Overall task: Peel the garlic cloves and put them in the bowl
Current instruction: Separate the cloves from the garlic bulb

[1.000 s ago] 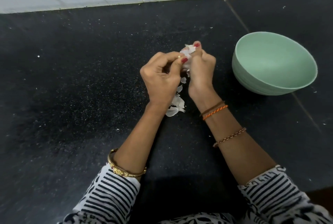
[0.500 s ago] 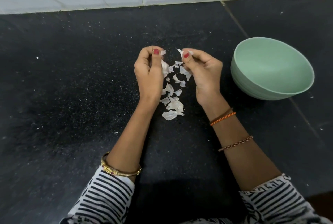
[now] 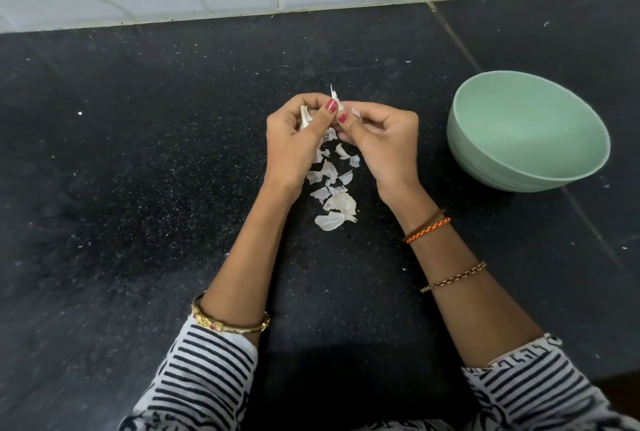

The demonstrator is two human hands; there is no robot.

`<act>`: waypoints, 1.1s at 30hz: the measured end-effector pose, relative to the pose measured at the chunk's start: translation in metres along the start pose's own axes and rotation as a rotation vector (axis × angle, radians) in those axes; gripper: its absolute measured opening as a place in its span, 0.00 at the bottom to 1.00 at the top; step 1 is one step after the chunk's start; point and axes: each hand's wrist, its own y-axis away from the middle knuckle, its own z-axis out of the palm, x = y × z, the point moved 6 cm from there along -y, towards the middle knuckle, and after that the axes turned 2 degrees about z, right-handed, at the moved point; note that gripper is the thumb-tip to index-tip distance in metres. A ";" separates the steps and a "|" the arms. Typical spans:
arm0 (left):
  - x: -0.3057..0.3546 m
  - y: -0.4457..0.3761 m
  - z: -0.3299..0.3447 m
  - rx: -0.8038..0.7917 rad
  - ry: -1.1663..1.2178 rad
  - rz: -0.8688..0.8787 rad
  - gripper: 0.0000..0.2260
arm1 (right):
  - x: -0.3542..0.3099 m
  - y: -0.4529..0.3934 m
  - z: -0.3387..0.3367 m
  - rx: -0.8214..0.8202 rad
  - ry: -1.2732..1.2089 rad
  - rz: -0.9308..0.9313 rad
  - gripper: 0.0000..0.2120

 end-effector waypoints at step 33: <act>-0.007 0.002 -0.015 0.237 0.110 -0.167 0.08 | -0.001 -0.001 0.019 -0.149 -0.111 0.227 0.07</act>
